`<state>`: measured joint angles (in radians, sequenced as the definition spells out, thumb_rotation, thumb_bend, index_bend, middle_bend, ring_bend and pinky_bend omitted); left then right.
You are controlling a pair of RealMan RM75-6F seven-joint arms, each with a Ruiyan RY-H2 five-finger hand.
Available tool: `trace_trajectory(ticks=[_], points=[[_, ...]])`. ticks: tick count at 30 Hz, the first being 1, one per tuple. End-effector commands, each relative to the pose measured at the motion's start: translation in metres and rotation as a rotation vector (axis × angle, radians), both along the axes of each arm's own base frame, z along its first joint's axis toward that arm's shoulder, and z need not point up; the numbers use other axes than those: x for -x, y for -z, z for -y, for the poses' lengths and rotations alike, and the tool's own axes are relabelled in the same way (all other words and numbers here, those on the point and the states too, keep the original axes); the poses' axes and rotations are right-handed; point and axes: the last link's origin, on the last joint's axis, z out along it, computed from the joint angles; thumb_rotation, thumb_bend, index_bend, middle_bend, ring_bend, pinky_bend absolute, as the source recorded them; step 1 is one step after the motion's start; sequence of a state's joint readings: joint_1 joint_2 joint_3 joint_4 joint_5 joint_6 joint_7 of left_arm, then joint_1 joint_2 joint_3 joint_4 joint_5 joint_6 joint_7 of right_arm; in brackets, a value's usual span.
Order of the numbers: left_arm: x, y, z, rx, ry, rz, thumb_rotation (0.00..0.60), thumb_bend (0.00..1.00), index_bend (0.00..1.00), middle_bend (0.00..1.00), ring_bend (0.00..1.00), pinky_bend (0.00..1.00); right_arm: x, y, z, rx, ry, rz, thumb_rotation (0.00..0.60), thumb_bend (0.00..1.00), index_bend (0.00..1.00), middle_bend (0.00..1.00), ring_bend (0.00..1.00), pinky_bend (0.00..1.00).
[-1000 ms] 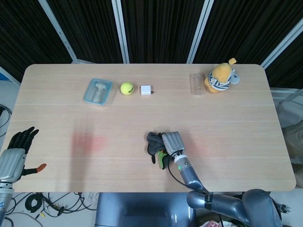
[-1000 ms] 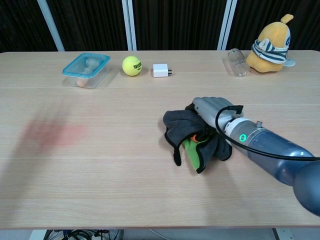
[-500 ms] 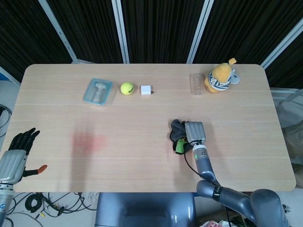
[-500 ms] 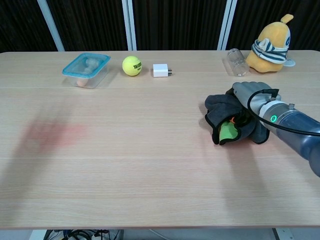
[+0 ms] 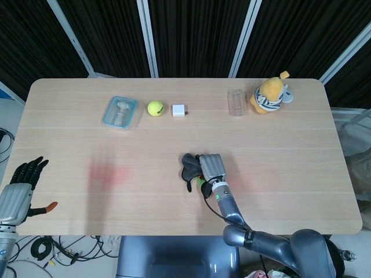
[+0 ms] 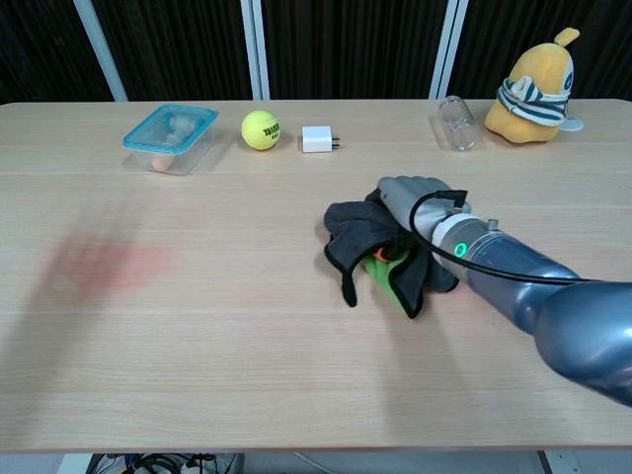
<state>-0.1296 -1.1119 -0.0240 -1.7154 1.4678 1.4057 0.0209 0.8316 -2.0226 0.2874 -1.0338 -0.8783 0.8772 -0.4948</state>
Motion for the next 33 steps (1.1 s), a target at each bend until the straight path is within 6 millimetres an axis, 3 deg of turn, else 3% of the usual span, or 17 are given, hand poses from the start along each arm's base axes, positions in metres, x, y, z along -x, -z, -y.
trace_trajectory(ticks=[1, 7, 14, 22, 29, 31, 33], points=[[0.000, -0.001, 0.000, 0.000, 0.000, 0.002, 0.600, 0.01, 0.00, 0.00, 0.00, 0.00, -0.016, 0.010, -0.009, -0.035, -0.035, 0.022, 0.600, 0.49, 0.76, 0.70, 0.73, 0.84], [0.001, -0.002, -0.001, 0.000, 0.001, 0.006, 0.600, 0.01, 0.00, 0.00, 0.00, 0.00, -0.013, 0.007, -0.007, -0.015, -0.048, -0.006, 0.600, 0.49, 0.76, 0.70, 0.73, 0.84], [0.000, -0.001, 0.000, 0.003, 0.006, 0.002, 0.600, 0.01, 0.00, 0.00, 0.00, 0.00, 0.023, -0.027, 0.011, 0.081, 0.008, -0.069, 0.600, 0.49, 0.76, 0.70, 0.73, 0.84], [-0.002, 0.002, 0.004, 0.008, 0.014, -0.005, 0.600, 0.01, 0.00, 0.00, 0.00, 0.00, 0.077, -0.079, 0.018, 0.172, 0.092, -0.129, 0.600, 0.49, 0.76, 0.69, 0.72, 0.81], [-0.002, 0.004, 0.004, 0.002, 0.015, -0.012, 0.600, 0.01, 0.00, 0.00, 0.00, 0.00, 0.100, -0.119, 0.015, 0.220, 0.127, -0.112, 0.600, 0.49, 0.70, 0.56, 0.60, 0.61], [-0.003, 0.005, 0.003, 0.002, 0.017, -0.016, 0.600, 0.01, 0.00, 0.00, 0.00, 0.00, 0.103, -0.129, 0.013, 0.232, 0.130, -0.104, 0.600, 0.47, 0.64, 0.49, 0.53, 0.53], [-0.003, 0.006, 0.004, 0.001, 0.019, -0.019, 0.600, 0.01, 0.00, 0.00, 0.00, 0.00, 0.106, -0.138, 0.010, 0.234, 0.137, -0.102, 0.600, 0.39, 0.50, 0.37, 0.41, 0.38]])
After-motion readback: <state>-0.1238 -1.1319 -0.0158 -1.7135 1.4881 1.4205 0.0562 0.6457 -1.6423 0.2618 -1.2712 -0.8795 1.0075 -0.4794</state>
